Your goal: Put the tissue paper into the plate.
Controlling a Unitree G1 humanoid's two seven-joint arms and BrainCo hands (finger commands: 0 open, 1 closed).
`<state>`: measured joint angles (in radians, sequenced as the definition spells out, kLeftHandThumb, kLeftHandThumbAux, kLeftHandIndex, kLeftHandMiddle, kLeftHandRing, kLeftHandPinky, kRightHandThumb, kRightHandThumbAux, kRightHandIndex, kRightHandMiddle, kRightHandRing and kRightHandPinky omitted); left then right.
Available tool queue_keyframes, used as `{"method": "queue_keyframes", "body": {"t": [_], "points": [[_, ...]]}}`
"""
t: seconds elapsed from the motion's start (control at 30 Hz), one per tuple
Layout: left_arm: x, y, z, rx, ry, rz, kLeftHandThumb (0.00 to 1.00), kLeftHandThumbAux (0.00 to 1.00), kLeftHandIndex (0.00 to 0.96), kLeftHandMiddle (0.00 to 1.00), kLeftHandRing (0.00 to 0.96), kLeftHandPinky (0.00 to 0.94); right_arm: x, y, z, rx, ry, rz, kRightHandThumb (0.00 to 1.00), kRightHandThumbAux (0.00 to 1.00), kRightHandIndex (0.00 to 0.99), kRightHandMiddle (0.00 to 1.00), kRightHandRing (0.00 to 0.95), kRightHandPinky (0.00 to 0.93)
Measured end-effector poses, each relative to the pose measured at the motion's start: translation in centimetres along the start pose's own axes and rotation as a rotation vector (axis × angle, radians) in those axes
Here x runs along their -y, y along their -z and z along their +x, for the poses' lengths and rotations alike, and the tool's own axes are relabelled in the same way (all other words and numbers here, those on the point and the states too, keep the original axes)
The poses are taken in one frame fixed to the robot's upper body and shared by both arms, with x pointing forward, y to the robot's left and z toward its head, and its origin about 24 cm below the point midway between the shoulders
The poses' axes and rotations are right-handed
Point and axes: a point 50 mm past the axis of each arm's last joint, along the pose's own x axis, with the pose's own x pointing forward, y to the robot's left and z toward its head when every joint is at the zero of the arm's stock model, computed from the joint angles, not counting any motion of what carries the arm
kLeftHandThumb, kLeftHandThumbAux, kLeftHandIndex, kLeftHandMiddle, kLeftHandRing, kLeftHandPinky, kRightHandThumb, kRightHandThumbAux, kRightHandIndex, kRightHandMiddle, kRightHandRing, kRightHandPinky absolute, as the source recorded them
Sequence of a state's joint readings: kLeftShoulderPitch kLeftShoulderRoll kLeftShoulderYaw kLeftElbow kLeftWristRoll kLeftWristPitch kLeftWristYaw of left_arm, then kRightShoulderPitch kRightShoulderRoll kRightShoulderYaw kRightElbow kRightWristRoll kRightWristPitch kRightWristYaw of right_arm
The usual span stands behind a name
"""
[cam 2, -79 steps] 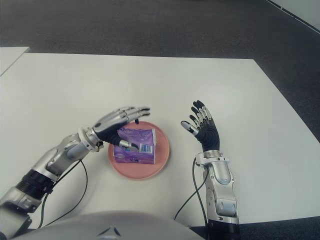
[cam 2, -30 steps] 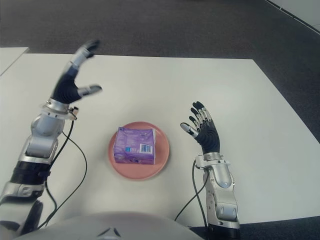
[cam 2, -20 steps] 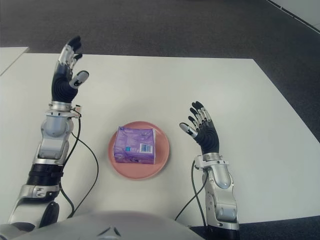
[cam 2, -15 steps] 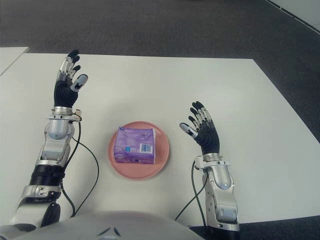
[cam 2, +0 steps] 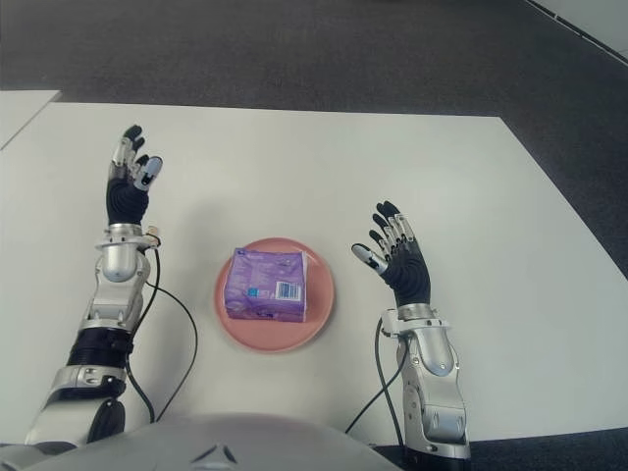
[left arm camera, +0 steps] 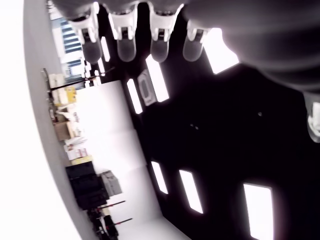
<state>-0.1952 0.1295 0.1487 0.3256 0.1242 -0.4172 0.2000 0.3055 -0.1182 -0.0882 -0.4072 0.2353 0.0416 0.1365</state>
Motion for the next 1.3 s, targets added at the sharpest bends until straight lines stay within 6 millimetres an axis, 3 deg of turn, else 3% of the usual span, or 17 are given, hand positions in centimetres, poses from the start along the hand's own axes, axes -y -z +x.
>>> {"method": "queue_keyframes", "body": {"t": [0.8,1.3], "points": [[1.7,3.3,-4.2,-0.125,0.059,-0.022,0.0,0.434,0.0,0.0,0.0,0.0,-0.1,-0.2,0.0,0.007,0.0,-0.001,0.0,0.762,0.003,0.0,0.0,0.0],[2.6,5.9,-7.3,-0.242,0.238,-0.008,0.0,0.384,0.0,0.0,0.0,0.0,0.0,-0.2,0.0,-0.002,0.005,-0.003,0.0,0.762,0.003,0.0,0.0,0.0]]}}
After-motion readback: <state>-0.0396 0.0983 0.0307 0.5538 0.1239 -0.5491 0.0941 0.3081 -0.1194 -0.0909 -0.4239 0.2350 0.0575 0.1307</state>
